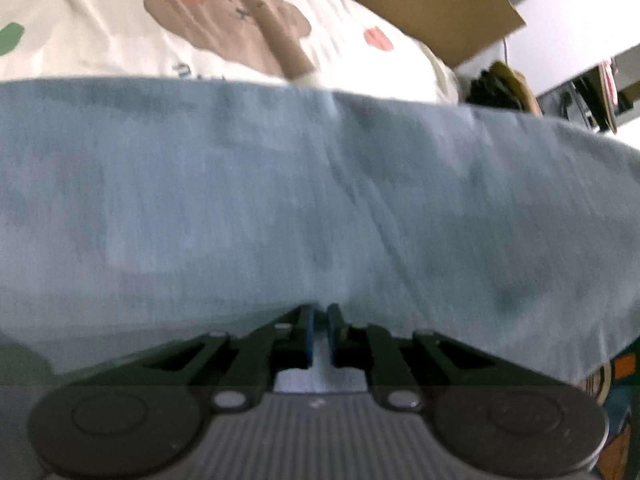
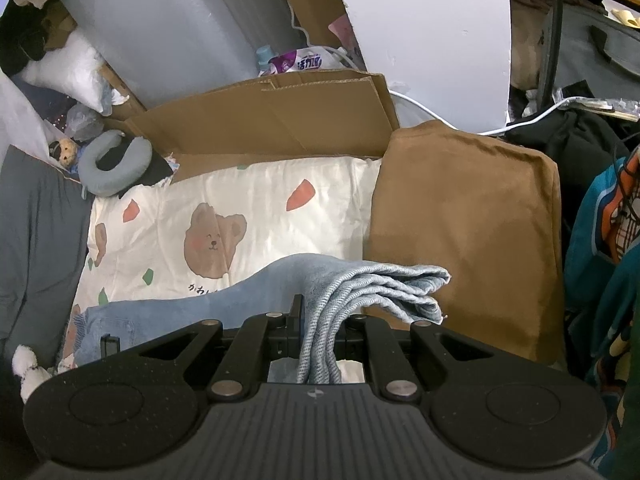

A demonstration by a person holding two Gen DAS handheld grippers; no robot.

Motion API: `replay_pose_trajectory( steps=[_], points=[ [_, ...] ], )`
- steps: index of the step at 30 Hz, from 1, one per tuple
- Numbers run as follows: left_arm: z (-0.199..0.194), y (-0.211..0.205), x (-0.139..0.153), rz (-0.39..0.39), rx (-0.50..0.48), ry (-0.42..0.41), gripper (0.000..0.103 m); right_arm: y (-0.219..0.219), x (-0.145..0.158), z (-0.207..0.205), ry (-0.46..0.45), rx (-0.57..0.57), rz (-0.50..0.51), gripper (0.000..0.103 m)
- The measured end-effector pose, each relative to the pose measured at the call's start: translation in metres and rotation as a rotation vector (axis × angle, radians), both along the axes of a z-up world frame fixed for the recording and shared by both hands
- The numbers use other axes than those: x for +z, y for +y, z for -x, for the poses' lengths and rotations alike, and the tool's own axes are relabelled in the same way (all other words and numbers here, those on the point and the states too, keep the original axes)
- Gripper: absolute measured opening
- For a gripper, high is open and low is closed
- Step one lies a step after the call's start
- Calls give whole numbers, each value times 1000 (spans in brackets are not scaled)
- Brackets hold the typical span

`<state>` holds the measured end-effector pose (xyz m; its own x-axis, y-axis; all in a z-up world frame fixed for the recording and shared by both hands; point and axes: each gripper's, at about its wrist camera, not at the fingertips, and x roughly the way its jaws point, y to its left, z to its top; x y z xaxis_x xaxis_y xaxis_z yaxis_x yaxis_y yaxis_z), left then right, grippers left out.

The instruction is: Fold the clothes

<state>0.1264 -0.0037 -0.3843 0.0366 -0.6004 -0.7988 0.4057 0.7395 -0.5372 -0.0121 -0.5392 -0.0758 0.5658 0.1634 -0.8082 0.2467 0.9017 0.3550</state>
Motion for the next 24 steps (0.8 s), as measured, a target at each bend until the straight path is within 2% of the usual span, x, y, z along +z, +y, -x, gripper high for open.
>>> replay_pose_trajectory(
  steps=[8, 11, 15, 19, 24],
  points=[
    [-70, -26, -3, -2, 23, -15, 7, 4, 0, -8, 3, 16, 4, 9],
    [-50, -57, -7, -23, 36, -44, 7, 5, -1, -9, 3, 17, 1, 9],
    [-68, -79, -8, -42, 78, -65, 7, 6, -1, -10, -3, 17, -4, 9],
    [-86, -81, -9, -45, 102, -78, 7, 12, 0, -12, -5, 22, 15, 9],
    [-101, -91, -12, -56, 75, -69, 7, 24, 4, -21, 28, 27, 47, 9]
  ],
)
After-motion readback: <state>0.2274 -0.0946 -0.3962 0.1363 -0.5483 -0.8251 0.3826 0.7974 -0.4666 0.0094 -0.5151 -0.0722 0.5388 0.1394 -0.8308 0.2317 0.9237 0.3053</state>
